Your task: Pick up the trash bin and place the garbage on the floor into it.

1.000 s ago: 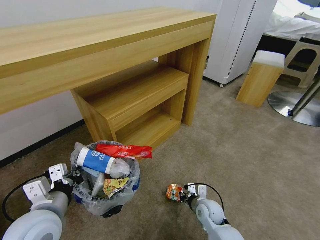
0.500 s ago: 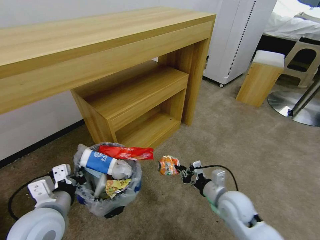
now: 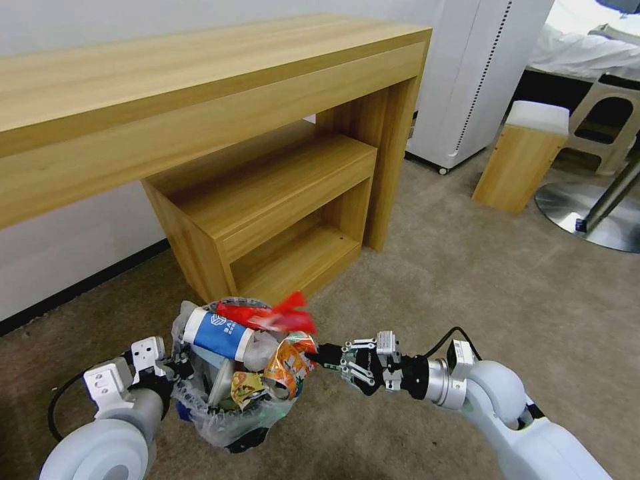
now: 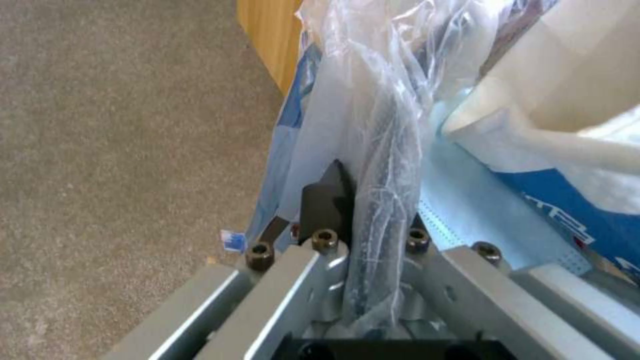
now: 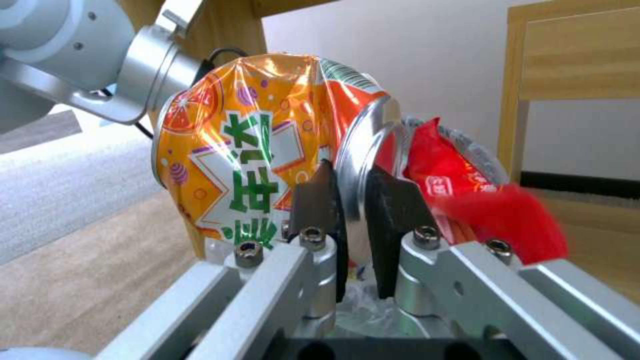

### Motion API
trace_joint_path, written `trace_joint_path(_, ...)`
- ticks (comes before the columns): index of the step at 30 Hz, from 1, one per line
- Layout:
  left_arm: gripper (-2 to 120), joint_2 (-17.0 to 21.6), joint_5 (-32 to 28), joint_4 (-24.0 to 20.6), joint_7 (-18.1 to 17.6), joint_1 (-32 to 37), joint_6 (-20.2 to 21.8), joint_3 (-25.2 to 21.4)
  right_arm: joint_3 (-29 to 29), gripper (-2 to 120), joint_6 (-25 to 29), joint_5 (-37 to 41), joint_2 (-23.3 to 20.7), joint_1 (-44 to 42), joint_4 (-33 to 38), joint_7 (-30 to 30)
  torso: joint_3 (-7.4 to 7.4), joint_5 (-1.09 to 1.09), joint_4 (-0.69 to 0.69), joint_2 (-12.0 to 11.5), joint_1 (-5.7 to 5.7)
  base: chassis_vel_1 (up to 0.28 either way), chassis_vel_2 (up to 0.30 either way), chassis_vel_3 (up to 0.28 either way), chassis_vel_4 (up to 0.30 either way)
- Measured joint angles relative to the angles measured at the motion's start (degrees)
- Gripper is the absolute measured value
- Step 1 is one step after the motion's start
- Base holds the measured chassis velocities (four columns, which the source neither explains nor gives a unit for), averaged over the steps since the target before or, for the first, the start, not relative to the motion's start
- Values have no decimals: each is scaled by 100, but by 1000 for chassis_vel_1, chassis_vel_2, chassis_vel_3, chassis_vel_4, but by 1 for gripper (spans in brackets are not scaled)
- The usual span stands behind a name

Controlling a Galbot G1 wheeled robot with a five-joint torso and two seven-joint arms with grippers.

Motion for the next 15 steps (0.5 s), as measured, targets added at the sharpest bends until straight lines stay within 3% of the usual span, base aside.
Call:
trace_joint_path(8,1,-42,113,13,-4,-10,9,162,-198,7,43,346,68,355,-225,-273,0,0,0,0,0,0,0,0,0)
trace_joint_path(10,1,-42,221,-97,-3,99,12,331,-523,7,132,605,190,808,-504,-762,0,-1,0,0,0,0,0,0,0)
trace_joint_path(15,1,-42,301,-200,-1,171,26,437,-876,7,173,725,302,1107,-718,-891,0,-1,1,0,0,0,0,0,0)
